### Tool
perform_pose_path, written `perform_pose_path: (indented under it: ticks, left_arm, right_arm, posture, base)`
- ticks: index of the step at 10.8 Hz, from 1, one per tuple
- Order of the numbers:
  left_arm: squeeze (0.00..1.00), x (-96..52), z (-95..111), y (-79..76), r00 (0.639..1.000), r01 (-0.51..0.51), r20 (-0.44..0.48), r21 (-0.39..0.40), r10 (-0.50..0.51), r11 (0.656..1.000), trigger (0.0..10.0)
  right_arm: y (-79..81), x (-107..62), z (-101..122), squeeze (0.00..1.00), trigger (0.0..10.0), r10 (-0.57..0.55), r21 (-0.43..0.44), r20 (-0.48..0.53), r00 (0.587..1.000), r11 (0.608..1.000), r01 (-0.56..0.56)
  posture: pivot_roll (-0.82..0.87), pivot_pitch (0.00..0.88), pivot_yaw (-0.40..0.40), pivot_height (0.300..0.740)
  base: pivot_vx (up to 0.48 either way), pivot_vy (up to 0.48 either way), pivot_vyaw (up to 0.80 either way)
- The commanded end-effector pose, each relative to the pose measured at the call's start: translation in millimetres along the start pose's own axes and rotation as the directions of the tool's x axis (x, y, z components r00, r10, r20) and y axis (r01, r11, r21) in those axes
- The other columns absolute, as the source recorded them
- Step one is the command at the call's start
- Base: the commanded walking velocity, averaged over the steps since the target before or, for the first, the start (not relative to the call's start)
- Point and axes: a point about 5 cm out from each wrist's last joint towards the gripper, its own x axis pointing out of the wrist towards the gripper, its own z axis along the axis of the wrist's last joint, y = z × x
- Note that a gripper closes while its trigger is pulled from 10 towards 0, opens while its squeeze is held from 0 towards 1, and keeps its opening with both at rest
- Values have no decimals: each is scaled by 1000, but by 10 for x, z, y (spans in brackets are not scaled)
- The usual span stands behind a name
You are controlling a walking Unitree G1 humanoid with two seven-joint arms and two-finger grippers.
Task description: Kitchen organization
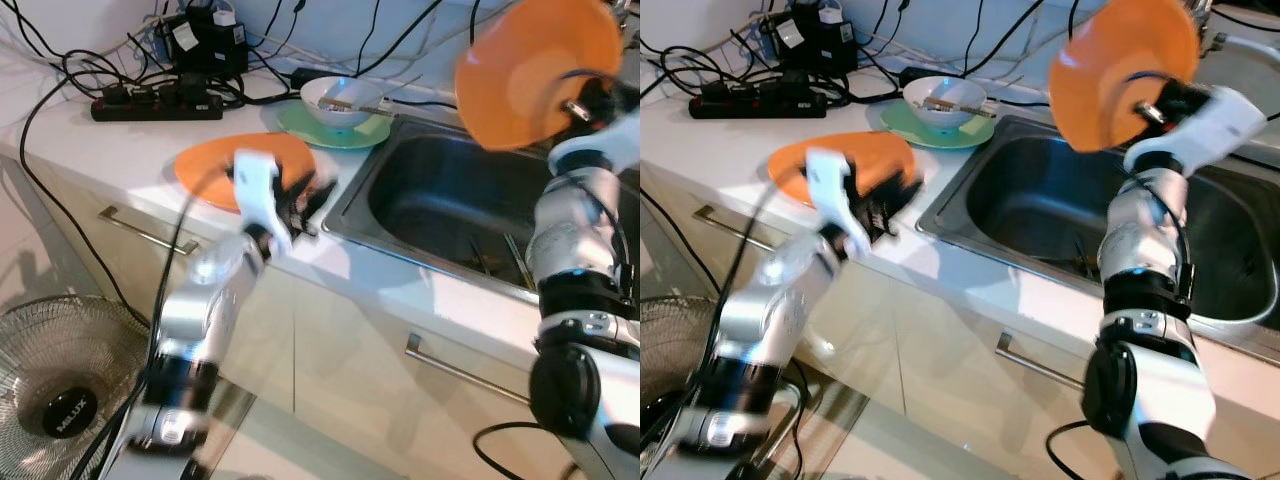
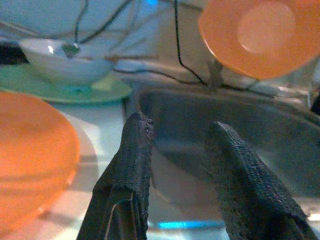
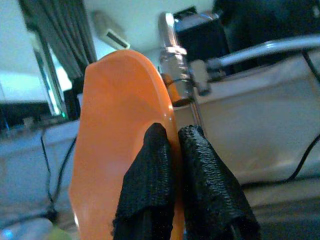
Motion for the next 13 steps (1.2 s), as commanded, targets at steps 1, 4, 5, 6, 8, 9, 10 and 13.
perform_pose_path:
  ticks: [1, 4, 5, 6, 8, 9, 10, 13]
  left_arm:
    - [0, -22, 5, -68, 999, 45, -25, 28, -45, 999, 10000]
    - [0, -146, -131, -174, 989, 106, -104, 17, -104, 994, 10000]
    - [0, -156, -136, -180, 987, 112, -116, 19, -109, 994, 10000]
    - [0, -166, -139, -194, 985, 121, -125, 18, -117, 993, 10000]
    - [0, -198, -176, -200, 979, 131, -157, 17, -127, 991, 10000]
    - [0, -203, -189, -206, 978, 134, -166, 18, -129, 991, 10000]
    - [0, -208, -193, -217, 976, 137, -172, 18, -132, 990, 10000]
    - [0, -227, -214, -254, 972, 148, -185, 18, -142, 989, 10000]
  right_arm:
    - [46, 14, 43, 0, 10000, 26, -134, 37, 999, 991, -21]
    - [178, -91, -192, 0, 10000, 111, -359, -32, 993, 926, -115]
    - [206, -129, -297, 0, 10000, 123, -410, -77, 989, 901, -144]
    - [230, -154, -363, 0, 10000, 143, -466, -105, 984, 867, -176]
    - [382, -263, -595, 0, 10000, 245, -553, -245, 938, 759, -343]
    - [409, -297, -668, 0, 10000, 254, -555, -297, 921, 739, -382]
    - [474, -357, -777, 0, 10000, 277, -584, -379, 883, 668, -461]
    - [467, -424, -898, 0, 10000, 264, -623, -472, 841, 576, -530]
  posture:
    - [212, 18, -37, 725]
    - [229, 25, -50, 725]
    - [231, 25, -51, 725]
    - [233, 22, -54, 725]
    - [231, 19, -54, 725]
    - [235, 18, -56, 725]
    - [240, 16, -61, 725]
    - [251, 16, -68, 725]
  base:
    - [0, 0, 0]
    - [0, 0, 0]
    - [0, 0, 0]
    - [0, 0, 0]
    - [0, 0, 0]
    - [0, 0, 0]
    - [0, 0, 0]
    - [0, 0, 0]
